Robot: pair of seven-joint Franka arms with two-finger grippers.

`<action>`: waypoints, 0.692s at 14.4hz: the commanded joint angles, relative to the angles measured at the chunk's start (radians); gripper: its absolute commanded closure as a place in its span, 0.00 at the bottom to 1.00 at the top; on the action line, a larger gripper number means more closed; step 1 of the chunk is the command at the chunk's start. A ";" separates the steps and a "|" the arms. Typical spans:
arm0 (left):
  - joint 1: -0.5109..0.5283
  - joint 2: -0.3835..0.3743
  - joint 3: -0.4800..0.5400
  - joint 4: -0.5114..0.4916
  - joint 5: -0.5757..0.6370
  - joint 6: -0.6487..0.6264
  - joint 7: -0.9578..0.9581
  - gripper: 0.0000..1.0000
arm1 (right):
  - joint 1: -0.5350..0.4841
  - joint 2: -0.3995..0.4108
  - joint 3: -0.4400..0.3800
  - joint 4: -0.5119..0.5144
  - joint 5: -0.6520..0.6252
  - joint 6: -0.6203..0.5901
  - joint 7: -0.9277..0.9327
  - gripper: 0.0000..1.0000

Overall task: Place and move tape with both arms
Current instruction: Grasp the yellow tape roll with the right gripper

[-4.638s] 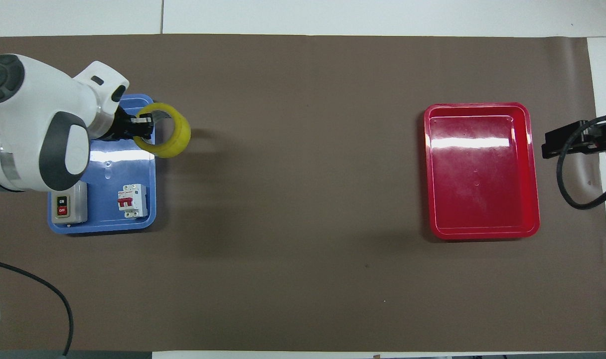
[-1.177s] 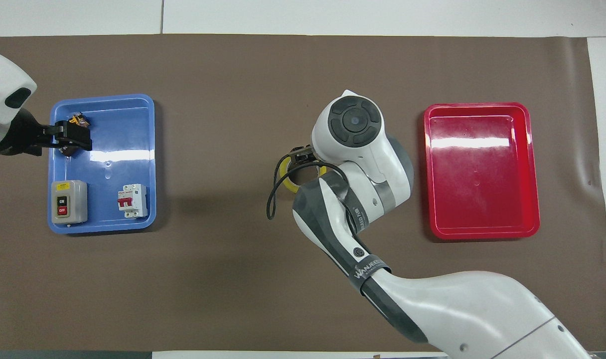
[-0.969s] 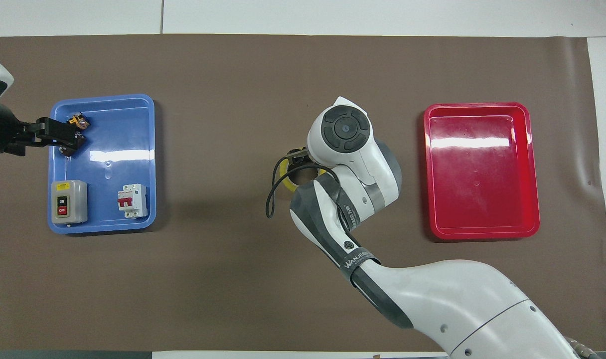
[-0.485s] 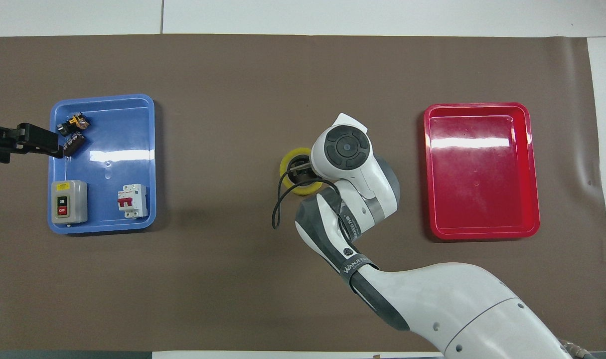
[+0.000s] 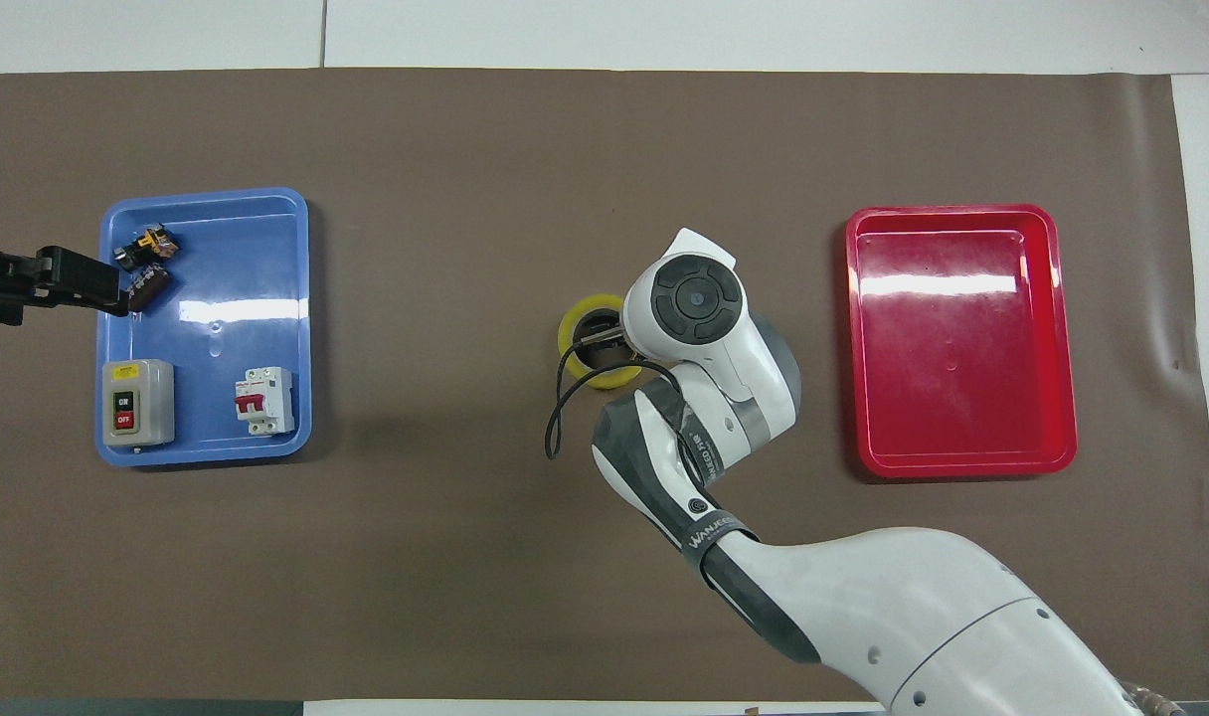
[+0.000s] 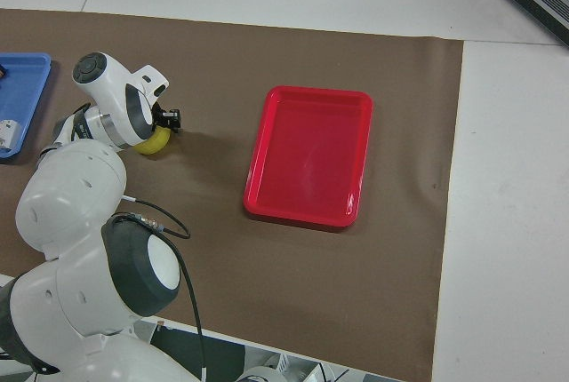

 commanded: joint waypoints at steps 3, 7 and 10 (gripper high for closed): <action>0.004 -0.014 -0.001 -0.013 -0.025 -0.007 0.014 0.00 | -0.010 -0.026 0.007 -0.018 0.016 -0.026 -0.016 1.00; 0.004 -0.014 -0.001 -0.013 -0.025 -0.007 0.012 0.00 | -0.020 -0.016 0.002 0.187 -0.002 -0.316 -0.013 1.00; 0.006 -0.014 -0.001 -0.013 -0.025 -0.007 0.014 0.00 | -0.105 -0.075 -0.003 0.219 -0.007 -0.441 -0.052 1.00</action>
